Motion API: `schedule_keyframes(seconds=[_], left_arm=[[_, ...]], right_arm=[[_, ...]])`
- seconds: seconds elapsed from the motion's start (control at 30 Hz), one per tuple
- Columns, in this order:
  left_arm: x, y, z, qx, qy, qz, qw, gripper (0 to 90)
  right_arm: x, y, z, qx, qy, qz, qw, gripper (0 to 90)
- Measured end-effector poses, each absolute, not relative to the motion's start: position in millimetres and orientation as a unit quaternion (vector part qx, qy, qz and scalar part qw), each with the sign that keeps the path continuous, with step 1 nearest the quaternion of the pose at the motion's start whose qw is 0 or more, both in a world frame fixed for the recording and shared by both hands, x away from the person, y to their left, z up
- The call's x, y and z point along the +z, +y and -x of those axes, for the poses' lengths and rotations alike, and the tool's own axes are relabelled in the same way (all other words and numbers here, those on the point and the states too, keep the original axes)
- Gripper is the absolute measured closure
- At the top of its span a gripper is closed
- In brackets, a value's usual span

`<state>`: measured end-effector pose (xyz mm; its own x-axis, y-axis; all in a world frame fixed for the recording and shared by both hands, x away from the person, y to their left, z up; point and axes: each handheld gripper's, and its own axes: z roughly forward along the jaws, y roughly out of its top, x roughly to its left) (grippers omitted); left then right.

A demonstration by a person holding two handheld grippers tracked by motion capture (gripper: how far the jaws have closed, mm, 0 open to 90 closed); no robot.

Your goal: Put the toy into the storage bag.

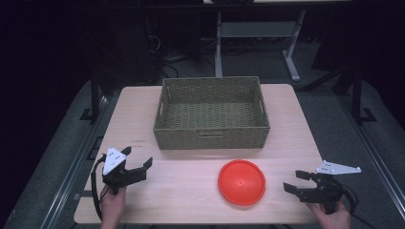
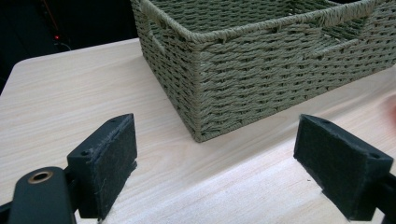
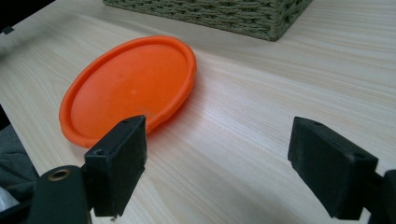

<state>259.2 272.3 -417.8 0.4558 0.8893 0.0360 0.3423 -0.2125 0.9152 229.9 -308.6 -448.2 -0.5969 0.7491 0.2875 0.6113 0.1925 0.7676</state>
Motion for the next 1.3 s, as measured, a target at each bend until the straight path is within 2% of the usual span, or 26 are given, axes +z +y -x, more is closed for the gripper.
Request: schedule_keyframes(seconds=[0.6, 1.3], left_arm=[[-418.0, 272.1, -259.6, 0.301, 0.429, -0.719, 0.456, 12.8], [-417.0, 274.4, -259.5, 0.304, 0.431, -0.715, 0.459, 12.8]], right_arm=[[-442.1, -278.9, -247.2, 0.448, 0.788, -0.419, 0.054, 18.7], [-446.7, -244.8, -283.7, 0.384, 0.826, -0.413, 0.004, 24.6]])
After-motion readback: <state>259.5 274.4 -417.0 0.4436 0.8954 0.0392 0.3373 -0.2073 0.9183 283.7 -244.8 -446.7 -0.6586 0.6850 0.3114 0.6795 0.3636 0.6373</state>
